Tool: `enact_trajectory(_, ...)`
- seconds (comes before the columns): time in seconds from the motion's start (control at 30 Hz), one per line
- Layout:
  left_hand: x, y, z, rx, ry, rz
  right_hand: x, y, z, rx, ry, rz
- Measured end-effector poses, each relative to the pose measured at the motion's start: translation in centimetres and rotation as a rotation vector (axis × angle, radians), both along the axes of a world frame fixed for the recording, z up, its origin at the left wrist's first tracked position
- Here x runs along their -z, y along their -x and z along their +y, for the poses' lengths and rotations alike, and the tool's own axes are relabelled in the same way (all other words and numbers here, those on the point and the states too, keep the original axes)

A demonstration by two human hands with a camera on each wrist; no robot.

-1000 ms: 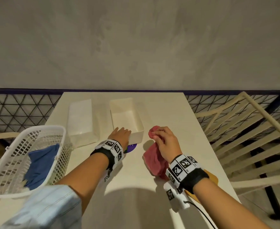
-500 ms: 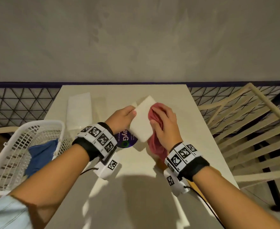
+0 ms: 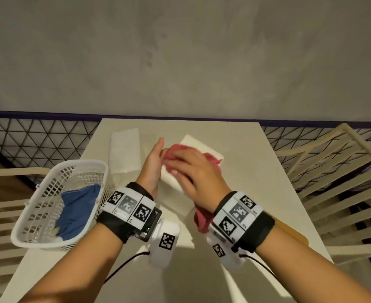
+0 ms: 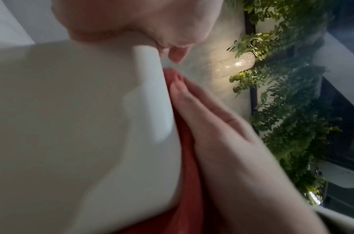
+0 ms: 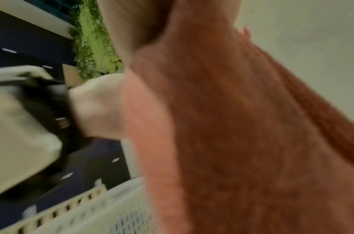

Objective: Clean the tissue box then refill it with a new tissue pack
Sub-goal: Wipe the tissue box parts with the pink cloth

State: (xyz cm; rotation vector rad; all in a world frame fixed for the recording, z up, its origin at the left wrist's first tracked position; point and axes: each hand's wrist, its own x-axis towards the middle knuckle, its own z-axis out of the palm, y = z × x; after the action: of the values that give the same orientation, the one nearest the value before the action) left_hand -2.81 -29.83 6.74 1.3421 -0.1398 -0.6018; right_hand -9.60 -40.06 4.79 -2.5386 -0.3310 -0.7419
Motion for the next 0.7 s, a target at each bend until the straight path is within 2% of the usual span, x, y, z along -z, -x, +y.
enact_trajectory(0.1, -0.3, 0.2, 0.8, 0.001, -0.003, 0.058, -0.4, 0.2, -0.1, -0.190, 0.093, 0.067)
enact_trajectory(0.13, -0.2, 0.5, 0.9, -0.010, -0.024, 0.032, -0.7, -0.2, -0.8, -0.176, 0.091, 0.067)
enact_trajectory(0.2, -0.2, 1.0, 1.0, -0.029, -0.063, -0.024, -1.3, -0.9, -1.3, -0.039, 0.062, 0.027)
enact_trajectory(0.27, -0.5, 0.8, 1.1, -0.053, -0.048, -0.023, -1.2, -0.8, 0.0, 0.030, 0.069, -0.011)
enact_trajectory(0.37, -0.8, 0.0, 1.6, -0.038, -0.013, 0.028, -0.6, 0.5, 2.0, -0.245, 0.112, -0.017)
enact_trajectory(0.43, -0.9, 0.2, 2.1, -0.081, -0.064, -0.008, -1.0, 0.8, 1.1, -0.367, 0.123, -0.033)
enact_trajectory(0.5, -1.1, 0.4, 2.3, -0.135, -0.121, -0.042, -1.6, 0.4, -0.4, -0.289, 0.078, -0.067)
enact_trajectory(0.6, -1.4, 0.4, 2.3, -0.158, -0.158, -0.034, -2.2, -0.4, -1.0, -0.044, -0.024, -0.135)
enact_trajectory(0.63, -1.4, 0.2, 2.3, -0.162, -0.150, -0.013, -2.2, -0.6, -0.4, -0.013, -0.027, -0.138)
enact_trajectory(0.7, -1.5, -0.2, 2.4, -0.174, -0.121, 0.022, -2.1, -0.3, 1.1, -0.086, 0.025, -0.104)
